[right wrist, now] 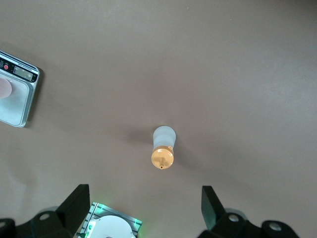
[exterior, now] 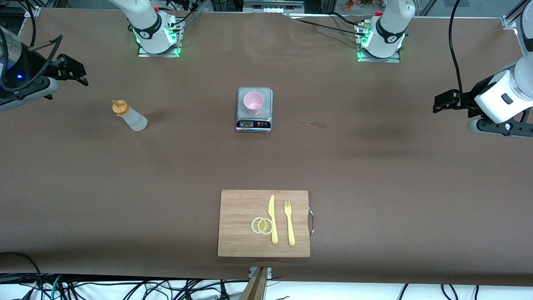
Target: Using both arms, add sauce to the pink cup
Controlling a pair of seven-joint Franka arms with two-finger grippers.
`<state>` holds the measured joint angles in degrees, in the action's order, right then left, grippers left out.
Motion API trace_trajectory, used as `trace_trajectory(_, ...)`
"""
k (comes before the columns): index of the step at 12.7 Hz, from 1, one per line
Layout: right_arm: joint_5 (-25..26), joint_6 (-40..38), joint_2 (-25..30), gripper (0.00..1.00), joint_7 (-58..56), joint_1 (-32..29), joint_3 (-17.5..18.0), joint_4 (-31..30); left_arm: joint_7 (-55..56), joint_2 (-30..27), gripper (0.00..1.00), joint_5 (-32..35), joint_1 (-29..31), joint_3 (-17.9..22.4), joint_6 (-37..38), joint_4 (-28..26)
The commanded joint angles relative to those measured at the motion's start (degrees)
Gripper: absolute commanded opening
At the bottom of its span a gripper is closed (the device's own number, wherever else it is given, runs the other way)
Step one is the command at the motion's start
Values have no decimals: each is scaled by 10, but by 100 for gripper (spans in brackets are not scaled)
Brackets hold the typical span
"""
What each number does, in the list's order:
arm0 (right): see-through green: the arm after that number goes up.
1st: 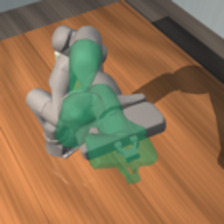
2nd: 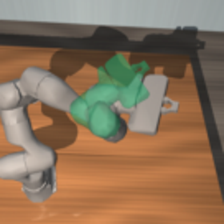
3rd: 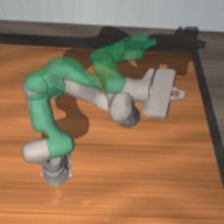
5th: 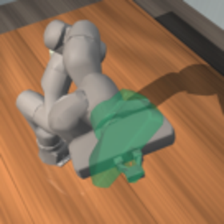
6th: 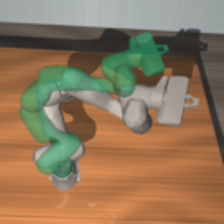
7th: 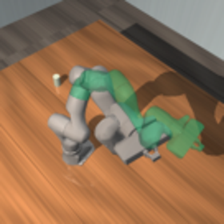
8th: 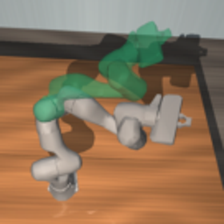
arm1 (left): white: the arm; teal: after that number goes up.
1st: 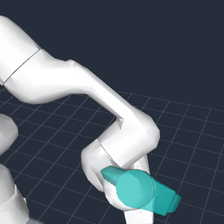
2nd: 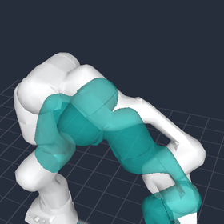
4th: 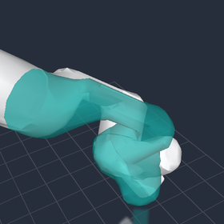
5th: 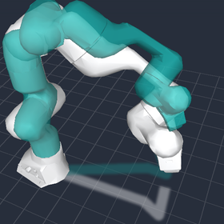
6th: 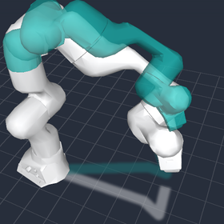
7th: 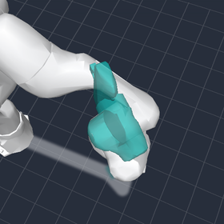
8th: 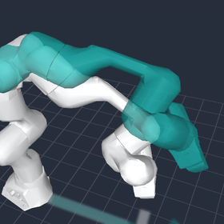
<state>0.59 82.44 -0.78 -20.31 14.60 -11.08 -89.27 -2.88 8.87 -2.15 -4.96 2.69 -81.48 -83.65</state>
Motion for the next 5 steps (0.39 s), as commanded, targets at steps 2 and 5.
trace_trajectory(2, 8, -17, -2, 100, 12, -5, -4, 21, -11, 9, 100, 6, -1, 0, 14, 20)
trace_trajectory(5, 7, -17, -2, 100, 23, -5, -10, 21, -11, 9, 100, 6, -1, 0, 13, 20)
